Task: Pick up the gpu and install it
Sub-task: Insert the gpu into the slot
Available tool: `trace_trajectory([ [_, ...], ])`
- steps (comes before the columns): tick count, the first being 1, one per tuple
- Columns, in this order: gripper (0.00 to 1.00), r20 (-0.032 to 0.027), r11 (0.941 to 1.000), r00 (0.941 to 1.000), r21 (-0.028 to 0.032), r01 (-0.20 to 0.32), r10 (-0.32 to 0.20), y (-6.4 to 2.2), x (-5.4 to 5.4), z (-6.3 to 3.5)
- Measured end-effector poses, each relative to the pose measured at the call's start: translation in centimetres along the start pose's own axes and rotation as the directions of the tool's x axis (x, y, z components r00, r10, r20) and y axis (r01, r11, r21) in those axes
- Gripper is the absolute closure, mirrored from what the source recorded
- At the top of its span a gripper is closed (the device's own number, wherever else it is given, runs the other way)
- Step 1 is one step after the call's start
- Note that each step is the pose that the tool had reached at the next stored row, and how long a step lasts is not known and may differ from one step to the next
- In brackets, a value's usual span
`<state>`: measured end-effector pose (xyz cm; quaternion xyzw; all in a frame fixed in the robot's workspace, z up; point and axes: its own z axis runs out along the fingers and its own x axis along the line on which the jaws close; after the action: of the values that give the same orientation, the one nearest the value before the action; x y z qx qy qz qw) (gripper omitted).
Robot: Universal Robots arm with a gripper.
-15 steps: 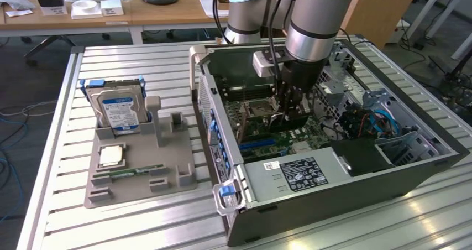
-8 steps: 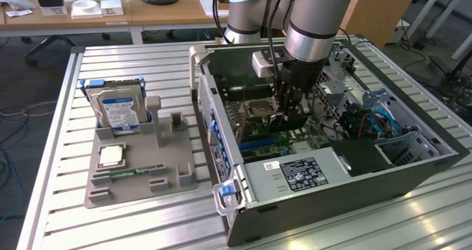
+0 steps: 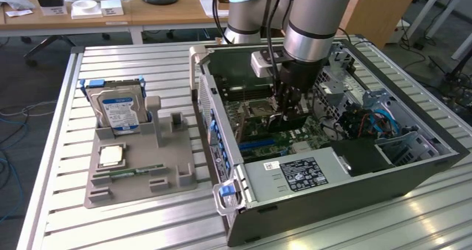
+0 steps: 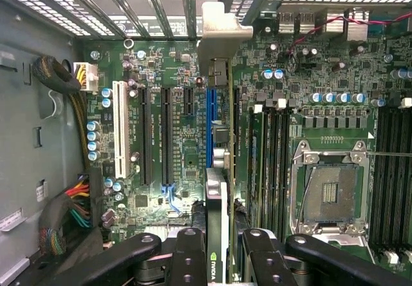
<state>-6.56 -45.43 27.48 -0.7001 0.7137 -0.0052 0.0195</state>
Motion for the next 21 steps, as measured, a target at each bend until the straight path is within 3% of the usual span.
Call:
trace_trajectory([
  [21,0.73,0.0,1.0,1.0,0.0017,0.001,-0.001,0.88,0.52,-0.01],
])
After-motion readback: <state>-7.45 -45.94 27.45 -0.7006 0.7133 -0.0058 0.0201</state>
